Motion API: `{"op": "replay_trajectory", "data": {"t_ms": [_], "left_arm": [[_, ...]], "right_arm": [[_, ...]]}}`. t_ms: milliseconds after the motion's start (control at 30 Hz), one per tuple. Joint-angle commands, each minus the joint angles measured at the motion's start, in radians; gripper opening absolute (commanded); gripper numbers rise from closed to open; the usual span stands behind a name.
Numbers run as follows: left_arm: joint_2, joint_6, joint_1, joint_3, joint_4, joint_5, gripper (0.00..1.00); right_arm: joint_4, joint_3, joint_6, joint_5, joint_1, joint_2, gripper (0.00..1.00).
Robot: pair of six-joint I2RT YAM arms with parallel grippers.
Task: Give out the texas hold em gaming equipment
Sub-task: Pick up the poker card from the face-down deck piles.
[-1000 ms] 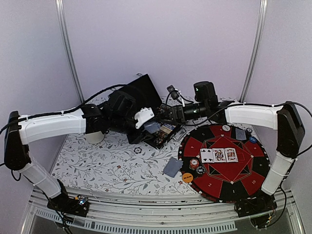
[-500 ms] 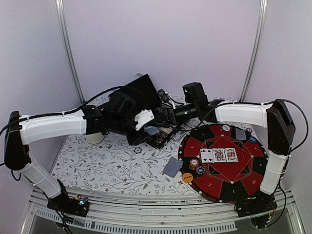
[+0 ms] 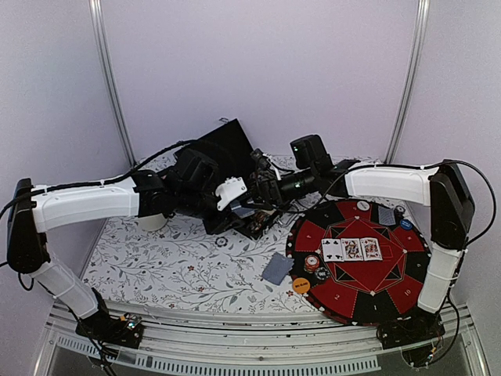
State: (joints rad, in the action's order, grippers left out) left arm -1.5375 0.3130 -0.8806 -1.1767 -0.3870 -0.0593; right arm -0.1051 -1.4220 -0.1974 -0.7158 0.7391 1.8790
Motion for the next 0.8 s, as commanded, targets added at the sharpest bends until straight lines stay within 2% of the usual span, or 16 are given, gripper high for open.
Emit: {"op": "replay_trajectory", "data": {"t_ms": [0, 200, 633, 767], "left_arm": [[0.016, 0.002, -0.006, 0.007, 0.039, -0.018, 0.44], [0.014, 0.002, -0.005, 0.008, 0.039, -0.012, 0.44], [0.013, 0.004, -0.006, 0.01, 0.037, -0.005, 0.44], [0.011, 0.004, -0.005, 0.009, 0.036, -0.001, 0.44]], "right_arm": [[-0.066, -0.023, 0.031, 0.078, -0.003, -0.043, 0.66], [-0.106, -0.023, 0.047, 0.107, -0.005, -0.059, 0.57], [-0.153, -0.035, 0.068, 0.108, -0.013, -0.088, 0.54], [-0.152, -0.037, 0.066, 0.086, -0.014, -0.096, 0.49]]}}
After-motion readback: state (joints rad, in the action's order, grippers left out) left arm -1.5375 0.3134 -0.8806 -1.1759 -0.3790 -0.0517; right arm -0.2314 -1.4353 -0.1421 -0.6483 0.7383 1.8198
